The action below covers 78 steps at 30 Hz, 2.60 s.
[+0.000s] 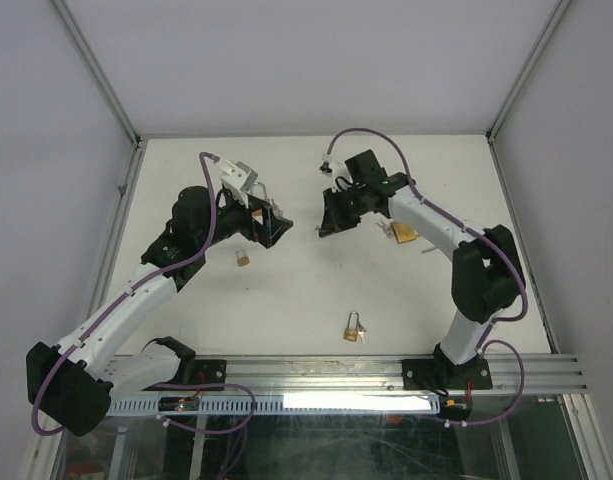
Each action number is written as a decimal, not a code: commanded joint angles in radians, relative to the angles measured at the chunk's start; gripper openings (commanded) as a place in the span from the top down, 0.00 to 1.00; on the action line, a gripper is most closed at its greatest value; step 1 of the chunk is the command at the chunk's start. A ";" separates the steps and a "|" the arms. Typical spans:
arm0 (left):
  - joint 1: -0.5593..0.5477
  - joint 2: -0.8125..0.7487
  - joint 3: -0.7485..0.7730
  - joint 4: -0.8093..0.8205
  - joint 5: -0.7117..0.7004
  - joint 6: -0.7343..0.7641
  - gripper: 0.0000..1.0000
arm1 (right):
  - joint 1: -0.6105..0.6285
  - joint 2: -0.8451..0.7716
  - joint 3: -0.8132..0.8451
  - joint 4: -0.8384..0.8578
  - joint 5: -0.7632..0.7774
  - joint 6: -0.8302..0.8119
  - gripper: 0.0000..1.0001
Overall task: Unlock with the key
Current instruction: Pick up the key from the center of the board.
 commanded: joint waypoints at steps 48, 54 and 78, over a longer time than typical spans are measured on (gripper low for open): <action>-0.029 0.202 0.327 0.104 0.886 0.382 0.79 | -0.056 -0.354 0.160 -0.052 -0.756 -0.169 1.00; -0.038 0.204 0.311 0.105 0.879 0.356 0.86 | -0.054 -0.352 0.161 -0.037 -0.756 -0.171 1.00; -0.041 0.139 0.184 0.350 0.542 -0.162 1.00 | -0.206 -0.481 -0.015 0.319 -0.685 -0.050 0.47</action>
